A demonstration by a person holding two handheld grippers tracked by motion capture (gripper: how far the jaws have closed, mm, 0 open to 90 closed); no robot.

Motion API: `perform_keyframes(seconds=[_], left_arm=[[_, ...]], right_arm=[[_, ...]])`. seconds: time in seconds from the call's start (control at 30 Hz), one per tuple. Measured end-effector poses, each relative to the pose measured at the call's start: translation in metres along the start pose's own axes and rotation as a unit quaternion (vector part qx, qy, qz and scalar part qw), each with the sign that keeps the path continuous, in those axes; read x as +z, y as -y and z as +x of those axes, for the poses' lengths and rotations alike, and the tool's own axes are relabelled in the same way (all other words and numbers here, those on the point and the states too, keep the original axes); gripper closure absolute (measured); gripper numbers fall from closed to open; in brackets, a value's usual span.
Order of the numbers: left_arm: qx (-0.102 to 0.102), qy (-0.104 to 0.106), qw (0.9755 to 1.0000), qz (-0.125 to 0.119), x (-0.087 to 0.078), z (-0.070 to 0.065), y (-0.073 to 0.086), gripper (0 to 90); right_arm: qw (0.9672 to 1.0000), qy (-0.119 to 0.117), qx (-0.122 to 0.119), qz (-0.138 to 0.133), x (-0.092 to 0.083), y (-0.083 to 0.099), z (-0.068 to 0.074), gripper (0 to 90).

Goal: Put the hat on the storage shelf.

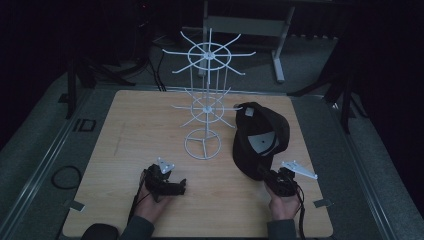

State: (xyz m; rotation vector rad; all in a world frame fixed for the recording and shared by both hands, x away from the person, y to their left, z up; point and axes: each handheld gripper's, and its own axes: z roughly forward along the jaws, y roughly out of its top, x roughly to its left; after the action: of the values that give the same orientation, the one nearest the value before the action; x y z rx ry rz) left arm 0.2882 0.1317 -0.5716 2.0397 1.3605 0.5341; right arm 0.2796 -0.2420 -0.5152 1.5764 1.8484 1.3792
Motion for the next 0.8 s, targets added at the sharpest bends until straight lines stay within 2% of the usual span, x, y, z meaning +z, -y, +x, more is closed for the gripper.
perform_keyframes(seconds=[0.23,0.8], left_arm=[[0.0,0.0,1.0,0.0,0.0,0.0,0.0,0.1],[0.001,0.0,1.0,0.001,0.0,0.0,0.0,0.1]], right_arm=[[0.9994,0.02,-0.028,-0.009,-0.004,-0.002,0.008,85.9],[0.9954,0.058,-0.069,-0.033,-0.012,-0.011,0.016,86.1]])
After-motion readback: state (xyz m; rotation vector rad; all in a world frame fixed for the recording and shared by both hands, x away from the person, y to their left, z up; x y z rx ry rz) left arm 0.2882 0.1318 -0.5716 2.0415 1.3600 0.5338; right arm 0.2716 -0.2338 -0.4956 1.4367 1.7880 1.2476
